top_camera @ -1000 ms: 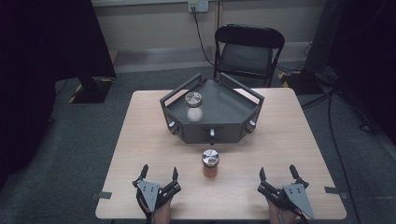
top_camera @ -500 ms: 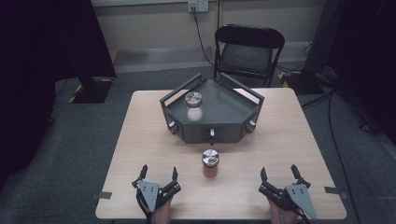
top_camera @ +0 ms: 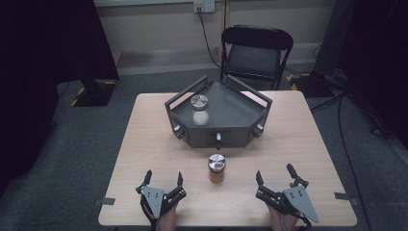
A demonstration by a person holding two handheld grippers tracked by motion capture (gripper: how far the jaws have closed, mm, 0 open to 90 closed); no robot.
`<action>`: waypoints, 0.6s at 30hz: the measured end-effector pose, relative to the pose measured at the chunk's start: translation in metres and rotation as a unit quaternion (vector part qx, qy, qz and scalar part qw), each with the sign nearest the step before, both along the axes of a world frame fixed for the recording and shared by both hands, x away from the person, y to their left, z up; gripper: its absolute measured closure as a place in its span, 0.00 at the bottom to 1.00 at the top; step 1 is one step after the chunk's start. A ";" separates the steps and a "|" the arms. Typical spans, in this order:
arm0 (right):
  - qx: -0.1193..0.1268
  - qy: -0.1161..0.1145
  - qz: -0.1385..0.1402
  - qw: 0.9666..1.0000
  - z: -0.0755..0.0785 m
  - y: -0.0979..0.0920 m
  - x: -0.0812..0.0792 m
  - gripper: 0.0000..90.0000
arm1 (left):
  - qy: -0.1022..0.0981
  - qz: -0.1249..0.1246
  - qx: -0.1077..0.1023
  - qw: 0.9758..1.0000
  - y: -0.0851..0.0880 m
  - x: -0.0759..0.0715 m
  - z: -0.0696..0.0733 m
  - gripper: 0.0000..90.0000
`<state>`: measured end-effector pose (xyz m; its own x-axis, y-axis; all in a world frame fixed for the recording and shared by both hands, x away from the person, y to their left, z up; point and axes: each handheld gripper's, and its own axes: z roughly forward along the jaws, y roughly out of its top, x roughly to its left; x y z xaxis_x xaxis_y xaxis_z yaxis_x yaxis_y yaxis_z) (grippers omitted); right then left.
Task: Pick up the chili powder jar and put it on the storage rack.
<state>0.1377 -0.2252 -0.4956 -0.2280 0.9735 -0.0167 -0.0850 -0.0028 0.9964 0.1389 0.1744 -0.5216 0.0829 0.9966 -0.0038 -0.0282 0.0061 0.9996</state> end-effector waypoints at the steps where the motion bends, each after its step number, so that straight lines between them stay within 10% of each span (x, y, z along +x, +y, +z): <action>1: -0.001 0.000 0.005 1.000 0.001 0.002 0.002 0.00 | 0.000 -0.002 0.000 1.000 0.001 0.000 0.000 0.00; 18: -0.002 0.022 0.073 0.997 0.014 0.033 0.034 0.01 | 0.000 -0.002 0.000 1.000 0.001 0.000 0.000 0.00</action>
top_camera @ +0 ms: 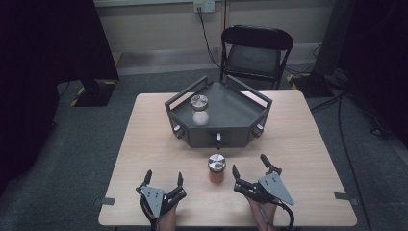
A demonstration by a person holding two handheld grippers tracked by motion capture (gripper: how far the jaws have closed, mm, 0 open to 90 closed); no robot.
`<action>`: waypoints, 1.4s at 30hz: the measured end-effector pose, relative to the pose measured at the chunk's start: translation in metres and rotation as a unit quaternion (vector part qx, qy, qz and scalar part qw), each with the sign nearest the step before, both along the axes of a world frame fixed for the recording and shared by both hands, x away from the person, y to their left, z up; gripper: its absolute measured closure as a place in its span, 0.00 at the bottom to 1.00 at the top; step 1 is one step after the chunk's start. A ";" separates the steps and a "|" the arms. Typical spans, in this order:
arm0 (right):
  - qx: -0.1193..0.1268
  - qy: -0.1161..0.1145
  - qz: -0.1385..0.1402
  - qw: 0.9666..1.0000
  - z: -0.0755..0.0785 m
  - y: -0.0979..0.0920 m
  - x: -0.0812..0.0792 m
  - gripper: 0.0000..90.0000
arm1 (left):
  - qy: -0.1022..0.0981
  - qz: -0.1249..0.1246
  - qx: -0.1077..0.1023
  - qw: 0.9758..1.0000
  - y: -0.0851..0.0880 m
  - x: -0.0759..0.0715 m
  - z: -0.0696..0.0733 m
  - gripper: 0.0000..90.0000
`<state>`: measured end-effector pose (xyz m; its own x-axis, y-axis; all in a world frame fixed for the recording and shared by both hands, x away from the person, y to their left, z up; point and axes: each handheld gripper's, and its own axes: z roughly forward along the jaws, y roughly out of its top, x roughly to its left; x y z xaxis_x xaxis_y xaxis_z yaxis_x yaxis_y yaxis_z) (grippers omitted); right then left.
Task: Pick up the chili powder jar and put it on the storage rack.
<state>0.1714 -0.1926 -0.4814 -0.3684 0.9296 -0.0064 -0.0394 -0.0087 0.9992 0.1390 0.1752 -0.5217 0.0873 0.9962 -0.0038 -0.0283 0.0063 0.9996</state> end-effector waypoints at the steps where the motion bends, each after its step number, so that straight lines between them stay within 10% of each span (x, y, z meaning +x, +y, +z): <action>1: -0.001 0.002 0.004 1.000 0.001 0.002 0.002 0.02 | 0.000 0.000 0.000 1.000 0.000 0.000 0.000 0.00; 22: -0.029 0.042 0.070 0.996 0.012 0.049 0.025 0.07 | 0.000 0.003 0.000 1.000 -0.001 0.000 0.000 0.00; 42: -0.023 0.077 0.051 0.995 0.002 0.060 0.028 0.26 | 0.000 0.005 0.000 1.000 -0.002 0.000 0.000 0.00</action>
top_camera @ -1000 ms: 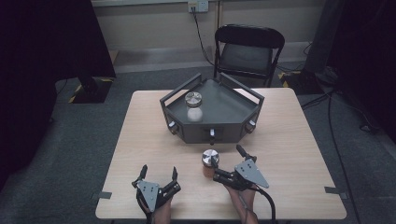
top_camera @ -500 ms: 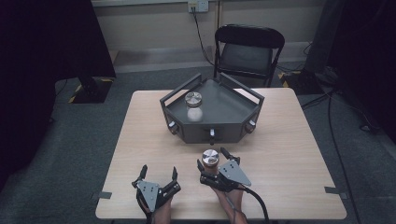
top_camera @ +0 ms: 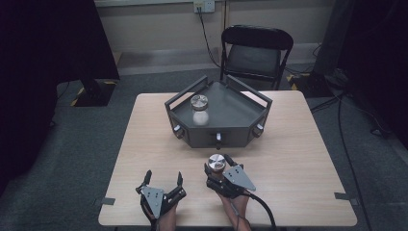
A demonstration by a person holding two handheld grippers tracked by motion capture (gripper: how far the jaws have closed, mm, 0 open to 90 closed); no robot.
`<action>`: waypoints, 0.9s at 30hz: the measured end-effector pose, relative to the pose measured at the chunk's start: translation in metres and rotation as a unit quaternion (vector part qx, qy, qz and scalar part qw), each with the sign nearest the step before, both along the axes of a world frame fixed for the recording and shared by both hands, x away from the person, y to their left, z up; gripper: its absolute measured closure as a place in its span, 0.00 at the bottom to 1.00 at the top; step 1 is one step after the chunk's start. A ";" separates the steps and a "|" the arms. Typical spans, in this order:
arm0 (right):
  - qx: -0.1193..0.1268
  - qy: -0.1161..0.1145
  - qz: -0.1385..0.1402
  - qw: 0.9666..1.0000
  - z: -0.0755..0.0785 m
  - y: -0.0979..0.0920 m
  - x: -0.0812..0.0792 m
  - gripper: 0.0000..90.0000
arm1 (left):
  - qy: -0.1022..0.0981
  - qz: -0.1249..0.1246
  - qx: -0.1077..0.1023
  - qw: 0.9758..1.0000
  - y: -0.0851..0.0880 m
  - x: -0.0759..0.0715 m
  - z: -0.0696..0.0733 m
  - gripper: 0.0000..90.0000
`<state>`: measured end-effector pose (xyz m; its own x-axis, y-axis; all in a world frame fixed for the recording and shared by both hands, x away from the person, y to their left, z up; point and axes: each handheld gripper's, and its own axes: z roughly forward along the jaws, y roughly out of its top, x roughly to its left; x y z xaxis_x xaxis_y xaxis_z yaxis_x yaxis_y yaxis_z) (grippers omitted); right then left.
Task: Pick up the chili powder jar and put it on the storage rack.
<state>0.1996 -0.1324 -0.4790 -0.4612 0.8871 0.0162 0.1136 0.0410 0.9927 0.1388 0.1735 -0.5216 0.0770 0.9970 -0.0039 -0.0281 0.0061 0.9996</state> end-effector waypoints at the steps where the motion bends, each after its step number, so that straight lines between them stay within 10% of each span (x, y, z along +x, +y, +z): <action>1: 0.000 0.000 -0.003 1.000 -0.001 0.001 0.000 0.27 | 0.000 0.000 0.000 1.000 0.000 0.000 0.000 0.00; 27: 0.008 0.000 -0.006 1.000 -0.004 0.004 0.001 0.38 | 0.000 -0.001 0.000 1.000 0.000 0.000 0.000 0.00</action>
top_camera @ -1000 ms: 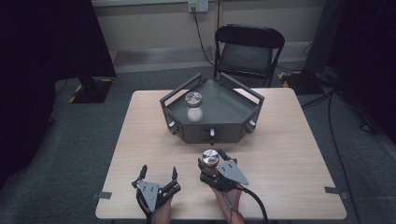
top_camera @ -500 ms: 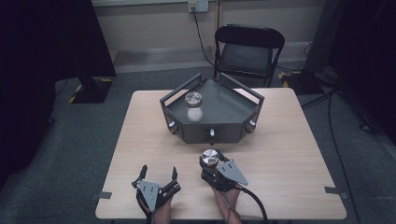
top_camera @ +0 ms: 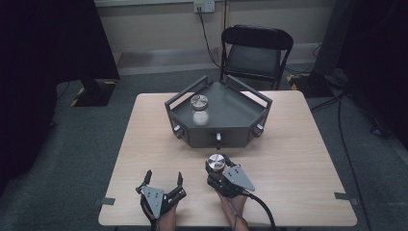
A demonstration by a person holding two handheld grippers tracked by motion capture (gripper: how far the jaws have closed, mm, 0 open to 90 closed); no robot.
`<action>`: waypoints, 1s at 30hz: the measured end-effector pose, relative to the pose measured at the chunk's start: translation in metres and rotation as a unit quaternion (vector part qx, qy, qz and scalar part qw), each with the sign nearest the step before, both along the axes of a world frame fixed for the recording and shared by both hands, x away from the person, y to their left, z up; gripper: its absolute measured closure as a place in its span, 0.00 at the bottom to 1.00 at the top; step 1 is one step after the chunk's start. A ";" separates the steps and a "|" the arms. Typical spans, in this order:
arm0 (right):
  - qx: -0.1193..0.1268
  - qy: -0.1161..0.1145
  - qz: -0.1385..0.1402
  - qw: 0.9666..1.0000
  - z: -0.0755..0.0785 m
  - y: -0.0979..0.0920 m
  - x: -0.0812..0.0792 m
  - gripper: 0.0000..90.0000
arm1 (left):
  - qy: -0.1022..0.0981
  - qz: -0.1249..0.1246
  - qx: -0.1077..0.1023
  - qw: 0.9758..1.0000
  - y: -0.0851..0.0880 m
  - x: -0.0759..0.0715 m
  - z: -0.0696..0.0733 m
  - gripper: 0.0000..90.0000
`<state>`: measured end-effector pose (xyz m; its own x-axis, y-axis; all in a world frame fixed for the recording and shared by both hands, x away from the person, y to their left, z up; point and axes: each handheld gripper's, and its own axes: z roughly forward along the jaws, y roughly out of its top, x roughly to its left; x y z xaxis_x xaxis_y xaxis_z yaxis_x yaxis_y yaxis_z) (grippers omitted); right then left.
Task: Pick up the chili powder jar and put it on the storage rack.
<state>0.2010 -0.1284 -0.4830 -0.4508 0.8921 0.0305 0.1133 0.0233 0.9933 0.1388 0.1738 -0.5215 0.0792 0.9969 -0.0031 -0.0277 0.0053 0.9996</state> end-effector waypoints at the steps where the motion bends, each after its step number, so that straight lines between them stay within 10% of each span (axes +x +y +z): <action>1: 0.000 0.000 0.000 1.000 0.000 0.000 0.000 0.38 | 0.000 0.000 0.000 1.000 0.000 0.000 0.000 0.00; 30: -0.015 -0.013 0.024 1.000 0.024 -0.015 0.003 0.38 | 0.000 0.007 0.000 1.000 -0.003 0.000 0.000 0.00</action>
